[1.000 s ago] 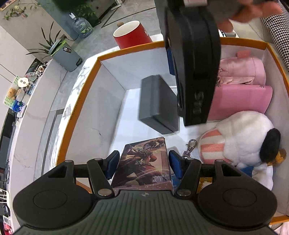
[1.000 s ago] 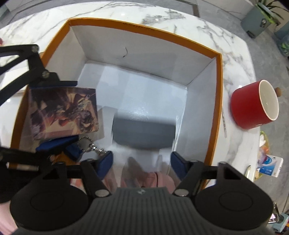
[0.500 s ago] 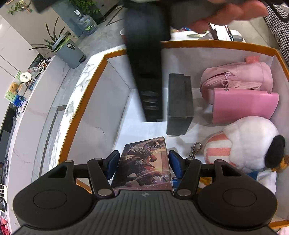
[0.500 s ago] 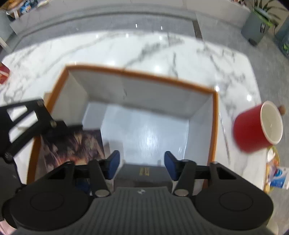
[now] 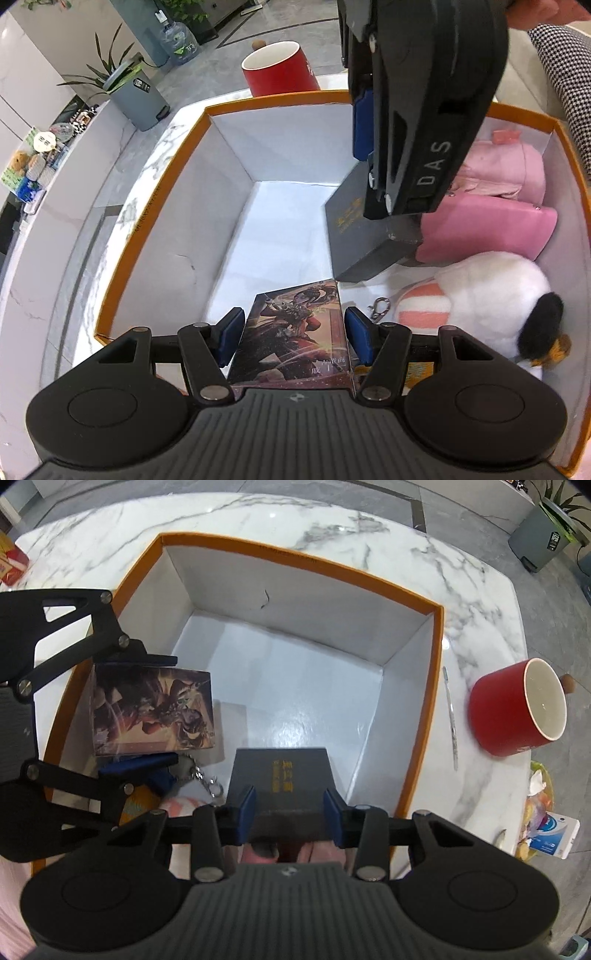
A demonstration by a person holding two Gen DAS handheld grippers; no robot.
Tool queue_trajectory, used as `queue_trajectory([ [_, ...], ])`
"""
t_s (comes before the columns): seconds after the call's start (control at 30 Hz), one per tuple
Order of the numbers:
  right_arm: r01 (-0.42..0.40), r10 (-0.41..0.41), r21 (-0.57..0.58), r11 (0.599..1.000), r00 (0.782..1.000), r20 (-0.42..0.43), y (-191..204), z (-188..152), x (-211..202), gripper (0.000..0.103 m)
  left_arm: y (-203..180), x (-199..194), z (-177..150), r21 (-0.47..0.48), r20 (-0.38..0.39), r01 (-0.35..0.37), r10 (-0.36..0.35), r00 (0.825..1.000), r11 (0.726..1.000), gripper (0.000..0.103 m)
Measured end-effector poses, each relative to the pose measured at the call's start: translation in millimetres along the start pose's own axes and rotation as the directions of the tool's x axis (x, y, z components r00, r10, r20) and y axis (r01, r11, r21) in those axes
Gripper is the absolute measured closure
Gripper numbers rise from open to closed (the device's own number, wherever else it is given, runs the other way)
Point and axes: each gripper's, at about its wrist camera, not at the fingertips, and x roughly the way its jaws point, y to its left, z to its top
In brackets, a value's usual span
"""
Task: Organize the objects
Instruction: 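Lower the black box and card into the box beside the plushes and release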
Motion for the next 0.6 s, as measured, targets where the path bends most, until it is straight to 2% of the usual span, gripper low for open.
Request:
queue_trajectory([
  [0.1,-0.037,0.038,0.014,0.999,0.998,-0.056,-1,-1,3,0.066,-1,0,2,-0.024,0.004,0.028,-0.028,1.0,0.999,0.034],
  [0.17,-0.029,0.032,0.035,0.999,0.997,-0.063,-1,-5,10,0.068,-3,1,2,-0.033,0.009,0.04,-0.04,0.999,0.999,0.034],
  [0.27,-0.041,0.044,0.057,0.998,0.997,-0.06,-1,-9,25,0.078,-8,7,6,-0.02,-0.001,0.022,-0.022,1.0,1.0,0.034],
  [0.37,-0.077,0.083,0.072,0.994,0.993,-0.081,-1,-12,36,0.079,-9,12,8,-0.01,-0.008,0.018,-0.018,1.0,1.0,0.034],
  [0.47,-0.095,0.098,0.049,0.994,0.994,-0.05,-1,-11,26,0.077,-8,17,8,0.03,-0.024,0.039,-0.038,0.999,0.999,0.034],
  [0.6,-0.064,0.066,-0.032,0.997,0.997,0.049,0,-2,11,0.077,-7,21,6,0.095,-0.041,0.078,-0.074,0.996,0.992,0.034],
])
